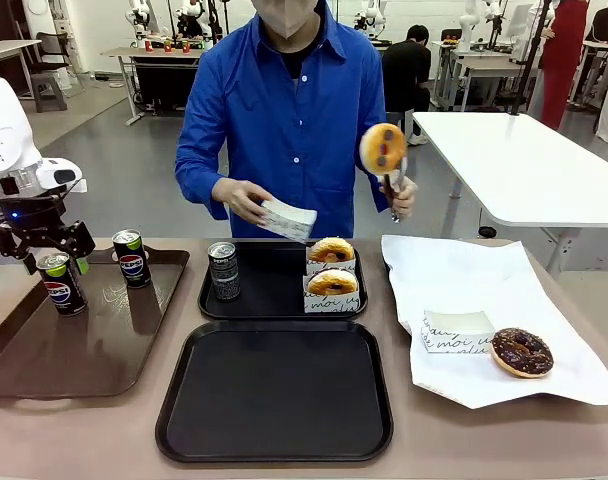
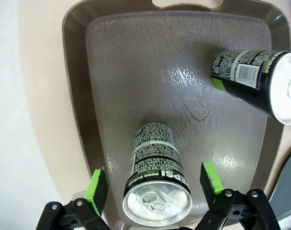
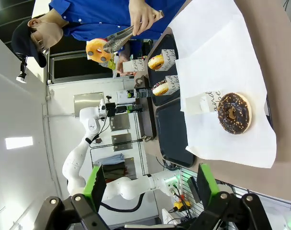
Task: Set up donuts and drinks on trays.
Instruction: Pick up one Pepsi coke from the Handle tray and place it on the Flat Tray without a Pepsi coke.
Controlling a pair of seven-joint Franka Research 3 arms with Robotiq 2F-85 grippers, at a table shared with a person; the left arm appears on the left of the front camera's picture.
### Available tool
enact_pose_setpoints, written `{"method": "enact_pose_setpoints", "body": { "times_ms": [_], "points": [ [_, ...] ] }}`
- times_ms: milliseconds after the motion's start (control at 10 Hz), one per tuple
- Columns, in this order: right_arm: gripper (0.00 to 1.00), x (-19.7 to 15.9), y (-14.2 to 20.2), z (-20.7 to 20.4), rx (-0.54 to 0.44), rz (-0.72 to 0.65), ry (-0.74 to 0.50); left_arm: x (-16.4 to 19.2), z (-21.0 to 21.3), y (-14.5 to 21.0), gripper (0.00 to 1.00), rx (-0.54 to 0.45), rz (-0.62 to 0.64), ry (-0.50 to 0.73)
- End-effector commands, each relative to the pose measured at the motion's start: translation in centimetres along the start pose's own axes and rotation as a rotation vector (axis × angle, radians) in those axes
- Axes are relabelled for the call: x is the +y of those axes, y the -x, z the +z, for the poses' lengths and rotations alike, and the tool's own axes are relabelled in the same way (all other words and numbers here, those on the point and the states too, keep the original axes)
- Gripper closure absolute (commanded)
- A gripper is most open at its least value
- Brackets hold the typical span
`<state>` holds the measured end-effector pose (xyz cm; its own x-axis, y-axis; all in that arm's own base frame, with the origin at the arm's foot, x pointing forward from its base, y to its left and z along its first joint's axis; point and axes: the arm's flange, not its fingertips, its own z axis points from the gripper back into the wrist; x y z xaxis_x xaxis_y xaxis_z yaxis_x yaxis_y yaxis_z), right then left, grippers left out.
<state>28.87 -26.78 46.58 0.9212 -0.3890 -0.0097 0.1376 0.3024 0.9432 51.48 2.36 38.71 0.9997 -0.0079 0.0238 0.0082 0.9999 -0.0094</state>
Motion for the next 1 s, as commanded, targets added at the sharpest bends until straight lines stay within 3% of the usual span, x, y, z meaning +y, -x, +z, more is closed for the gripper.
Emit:
{"method": "enact_pose_setpoints", "body": {
  "times_ms": [0, 200, 300, 400, 500, 600, 700, 800, 900],
  "points": [
    [0.0, 0.0, 0.0, -0.1, -0.007, 0.007, -0.021, 0.7, -0.1, -0.4, 0.0, 0.007, -0.026, 0.004],
    [0.0, 0.0, 0.0, -0.1, -0.007, 0.007, -0.021, 0.6, -0.6, 0.1, 0.0, 0.006, -0.031, 0.027],
    [0.0, 0.0, 0.0, -0.1, -0.007, 0.007, -0.021, 0.5, -0.5, 0.2, 0.55, 0.017, -0.039, 0.033],
    [0.0, 0.0, 0.0, -0.1, -0.007, 0.007, -0.021, 0.5, -0.3, -0.1, 0.56, 0.029, -0.042, 0.042],
    [0.0, 0.0, 0.0, -0.1, -0.007, 0.007, -0.021, 0.6, -0.1, -0.3, 1.0, 0.038, -0.033, 0.049],
    [0.0, 0.0, 0.0, -0.1, -0.007, 0.007, -0.021, 0.8, 0.0, -0.3, 1.0, 0.042, -0.022, 0.054],
    [0.0, 0.0, 0.0, -0.1, -0.007, 0.007, -0.021, 0.8, 0.0, -0.1, 0.72, 0.044, -0.011, 0.054],
    [0.0, 0.0, 0.0, -0.1, -0.007, 0.007, -0.021, 0.8, 0.1, 0.1, 0.82, 0.048, -0.008, 0.056],
    [0.0, 0.0, 0.0, -0.1, -0.007, 0.007, -0.021, 0.7, 0.7, 0.2, 1.0, 0.046, -0.018, 0.055]
  ]
}}
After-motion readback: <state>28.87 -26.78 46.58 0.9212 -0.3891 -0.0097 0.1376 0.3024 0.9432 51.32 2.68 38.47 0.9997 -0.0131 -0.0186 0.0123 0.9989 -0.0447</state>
